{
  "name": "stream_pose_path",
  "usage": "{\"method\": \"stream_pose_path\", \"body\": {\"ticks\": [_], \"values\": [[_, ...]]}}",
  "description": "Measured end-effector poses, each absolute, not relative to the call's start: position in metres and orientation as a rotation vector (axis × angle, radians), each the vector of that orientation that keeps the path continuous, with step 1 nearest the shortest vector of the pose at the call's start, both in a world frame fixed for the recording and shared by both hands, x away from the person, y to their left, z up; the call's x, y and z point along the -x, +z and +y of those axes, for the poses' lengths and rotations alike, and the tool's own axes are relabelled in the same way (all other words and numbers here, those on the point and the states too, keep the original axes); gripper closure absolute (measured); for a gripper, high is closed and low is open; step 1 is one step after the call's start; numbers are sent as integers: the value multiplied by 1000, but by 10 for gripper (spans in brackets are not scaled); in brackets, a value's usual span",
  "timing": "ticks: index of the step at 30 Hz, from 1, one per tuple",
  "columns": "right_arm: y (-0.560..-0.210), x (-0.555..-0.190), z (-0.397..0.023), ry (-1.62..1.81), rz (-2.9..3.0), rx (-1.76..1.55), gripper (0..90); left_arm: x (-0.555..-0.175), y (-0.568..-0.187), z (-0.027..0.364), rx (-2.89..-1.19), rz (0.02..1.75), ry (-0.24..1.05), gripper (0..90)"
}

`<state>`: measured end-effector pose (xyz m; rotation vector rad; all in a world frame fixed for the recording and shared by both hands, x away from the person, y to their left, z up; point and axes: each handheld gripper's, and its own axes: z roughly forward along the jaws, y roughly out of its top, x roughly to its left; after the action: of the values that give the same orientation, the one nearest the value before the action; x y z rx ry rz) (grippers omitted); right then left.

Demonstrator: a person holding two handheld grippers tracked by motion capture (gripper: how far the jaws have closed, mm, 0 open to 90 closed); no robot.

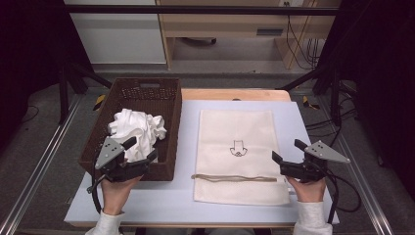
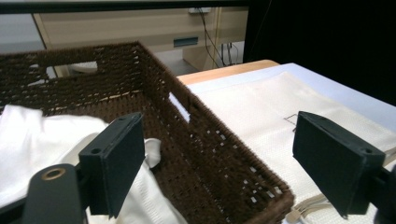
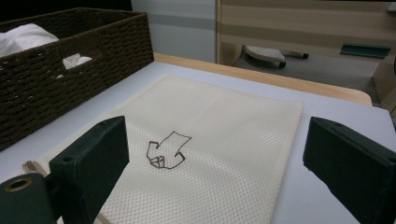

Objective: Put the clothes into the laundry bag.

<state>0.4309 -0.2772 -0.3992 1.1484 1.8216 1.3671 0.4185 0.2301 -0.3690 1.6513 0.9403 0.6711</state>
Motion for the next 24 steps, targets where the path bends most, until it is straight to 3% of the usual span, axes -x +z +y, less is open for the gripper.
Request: {"method": "stream_pose_path", "body": {"ticks": [9, 14, 24], "values": [[-400, -432, -268, 1389, 1851, -1142, 92, -406, -363, 216, -1619, 900, 646, 213], [-406, -435, -255, 1358, 1905, -1118, 104, -398, -362, 189, -1647, 821, 600, 247], [-415, -437, -230, 1341, 1994, -1085, 155, -396, -380, 148, -1767, 781, 482, 406]]}}
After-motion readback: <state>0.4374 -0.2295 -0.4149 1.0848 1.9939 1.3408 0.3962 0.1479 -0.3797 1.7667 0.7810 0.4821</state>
